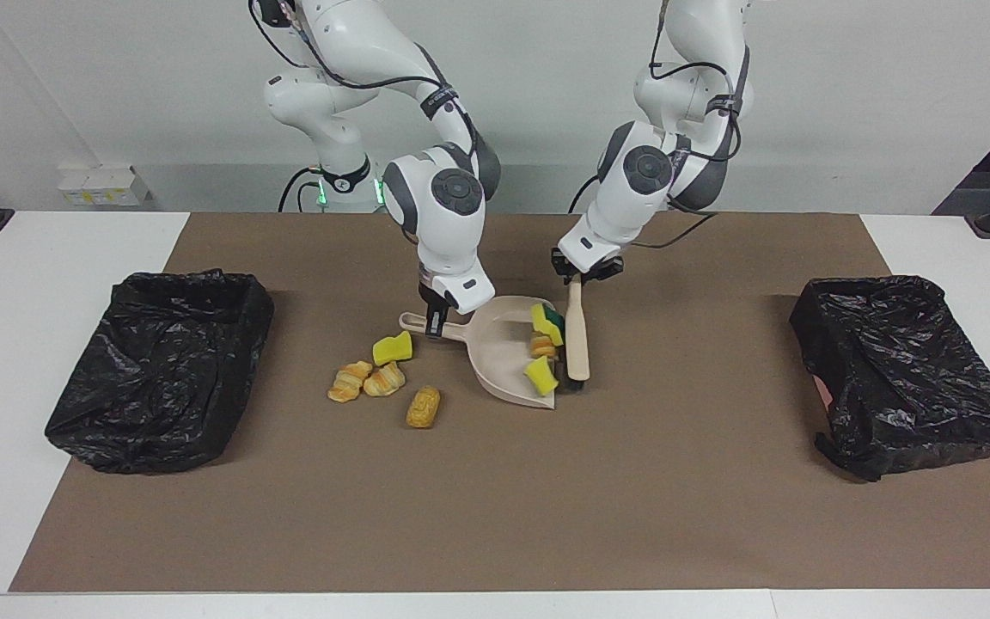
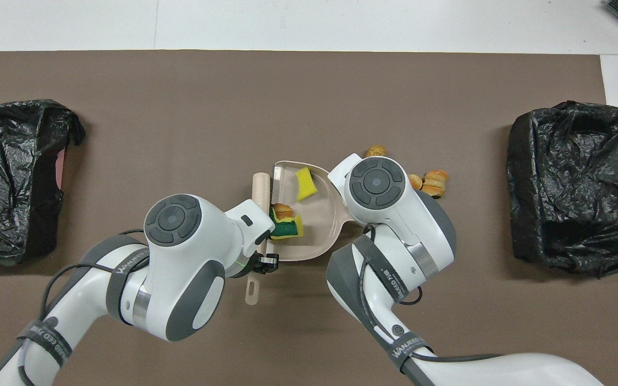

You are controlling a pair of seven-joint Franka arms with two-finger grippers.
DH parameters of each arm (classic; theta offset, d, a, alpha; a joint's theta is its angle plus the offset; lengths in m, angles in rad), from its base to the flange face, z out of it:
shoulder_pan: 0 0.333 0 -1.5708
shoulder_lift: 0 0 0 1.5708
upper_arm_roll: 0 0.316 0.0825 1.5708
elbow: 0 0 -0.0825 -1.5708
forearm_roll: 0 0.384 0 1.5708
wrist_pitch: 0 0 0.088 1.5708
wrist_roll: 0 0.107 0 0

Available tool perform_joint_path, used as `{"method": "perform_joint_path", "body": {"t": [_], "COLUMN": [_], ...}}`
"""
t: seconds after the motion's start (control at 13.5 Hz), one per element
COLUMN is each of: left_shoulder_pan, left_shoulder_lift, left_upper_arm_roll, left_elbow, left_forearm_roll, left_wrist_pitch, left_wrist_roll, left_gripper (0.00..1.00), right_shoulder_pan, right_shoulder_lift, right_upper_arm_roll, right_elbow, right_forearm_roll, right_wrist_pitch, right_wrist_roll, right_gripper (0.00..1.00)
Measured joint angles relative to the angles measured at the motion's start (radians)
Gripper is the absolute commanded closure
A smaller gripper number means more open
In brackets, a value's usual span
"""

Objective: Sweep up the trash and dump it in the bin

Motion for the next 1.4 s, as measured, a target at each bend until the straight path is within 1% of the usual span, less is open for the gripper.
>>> {"method": "perform_joint_path", "body": {"t": [0.22,0.37,0.52,0.59,0.74,0.89,0.96,1.11,1.26,1.4], "left_shoulder_pan": [-0.009,0.007,0.043,0.050,0.045,0.008,-0.018,-0.086,-0.168,-0.230], "left_shoulder_lift": [-0.006,-0.031,-0.082,-0.107,-0.144,-0.188,-0.220,-0.273,-0.277,-0.258], "left_upper_arm_roll": [0.011,0.032,0.041,0.041,0.033,0.022,0.018,0.014,0.010,0.006], "left_elbow": [0.030,0.068,0.094,0.095,0.079,0.010,-0.046,-0.148,-0.196,-0.213], "left_forearm_roll": [-0.019,-0.009,0.071,0.112,0.149,0.153,0.153,0.153,0.153,0.136], "left_wrist_pitch": [-0.007,-0.083,-0.211,-0.254,-0.291,-0.287,-0.261,-0.166,-0.097,-0.042], "left_wrist_roll": [-0.002,-0.002,-0.014,-0.049,-0.133,-0.185,-0.206,-0.289,-0.398,-0.478], "left_gripper": [1.00,1.00,1.00,1.00,1.00,1.00,1.00,1.00,1.00,1.00], "right_shoulder_pan": [0.000,0.000,0.001,0.000,-0.005,-0.027,-0.046,-0.096,-0.147,-0.204], "right_shoulder_lift": [0.000,0.001,0.003,0.004,0.005,0.004,-0.001,-0.022,-0.052,-0.071], "right_upper_arm_roll": [0.000,0.000,0.000,-0.001,-0.002,-0.005,-0.006,-0.007,-0.010,-0.013], "right_elbow": [0.000,0.001,0.007,0.011,0.035,0.072,0.088,0.108,0.126,0.168], "right_forearm_roll": [0.000,0.000,0.000,0.000,0.000,0.000,0.000,0.000,0.000,0.003], "right_wrist_pitch": [0.000,0.000,0.000,-0.001,-0.020,-0.057,-0.069,-0.092,-0.123,-0.186], "right_wrist_roll": [0.000,0.000,0.000,0.000,0.000,-0.022,-0.046,-0.107,-0.190,-0.302], "right_gripper": [1.00,1.00,1.00,1.00,1.00,1.00,1.00,1.00,1.00,1.00]}}
